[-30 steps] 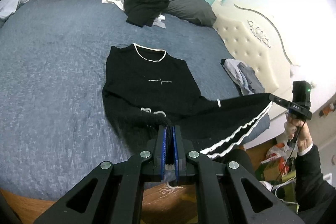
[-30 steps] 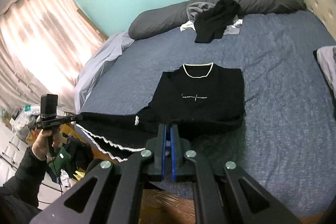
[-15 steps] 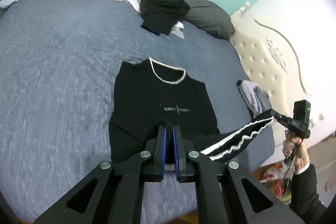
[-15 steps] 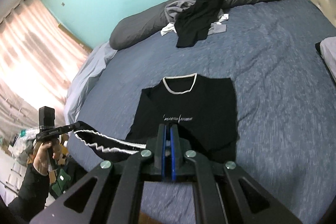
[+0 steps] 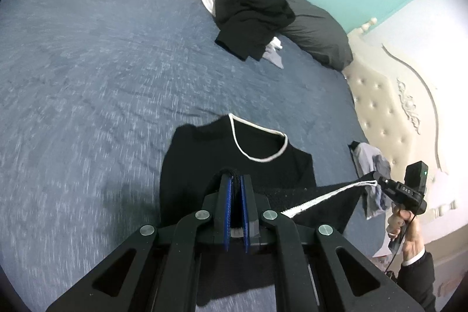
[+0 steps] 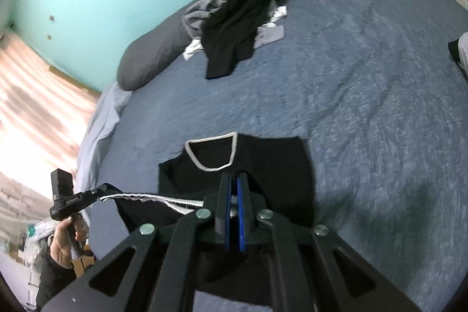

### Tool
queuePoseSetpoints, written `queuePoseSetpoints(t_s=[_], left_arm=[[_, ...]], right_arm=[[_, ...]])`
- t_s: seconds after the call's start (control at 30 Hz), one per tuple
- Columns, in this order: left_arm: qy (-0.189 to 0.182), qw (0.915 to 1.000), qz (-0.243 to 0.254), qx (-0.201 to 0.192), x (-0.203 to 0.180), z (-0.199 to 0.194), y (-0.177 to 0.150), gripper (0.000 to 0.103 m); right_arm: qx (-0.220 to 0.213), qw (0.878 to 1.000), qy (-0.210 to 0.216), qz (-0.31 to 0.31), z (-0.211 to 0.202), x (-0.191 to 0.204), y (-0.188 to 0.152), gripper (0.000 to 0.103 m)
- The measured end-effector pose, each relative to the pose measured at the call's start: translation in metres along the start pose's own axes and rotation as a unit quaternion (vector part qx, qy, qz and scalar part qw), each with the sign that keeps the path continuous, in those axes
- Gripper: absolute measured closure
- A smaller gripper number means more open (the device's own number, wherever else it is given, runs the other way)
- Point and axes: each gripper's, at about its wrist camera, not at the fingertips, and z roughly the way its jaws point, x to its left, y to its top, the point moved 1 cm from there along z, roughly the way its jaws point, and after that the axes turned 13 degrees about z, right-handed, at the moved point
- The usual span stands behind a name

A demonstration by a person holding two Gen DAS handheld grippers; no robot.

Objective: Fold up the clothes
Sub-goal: 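Lift the hem with both tools and carry it toward the collar, then lay the hem down beside the collar with both tools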

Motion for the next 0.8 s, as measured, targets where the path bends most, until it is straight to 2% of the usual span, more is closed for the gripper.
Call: queuePoseSetpoints(t_s=[0.43,0.57,0.8], left_arm=[[0.011,0.9992,-0.035,0.018,0.057,0.084,0.041,0.096],[0.008,0.9977,-0.061,0.029,0.076,0.115,0.041,0.095],[-0.015,0.9958,-0.086,0.024,0.091,0.134,0.036,0.090]], right_arm=[[0.004,1.000,-0.028,0.009,0.084,-0.021,0.061,0.100],[0.010,0.999,-0.038,0.025,0.108,-0.041,0.062,0.099],[0.019,0.997,-0.056,0.052,0.150,-0.076,0.065,0.099]])
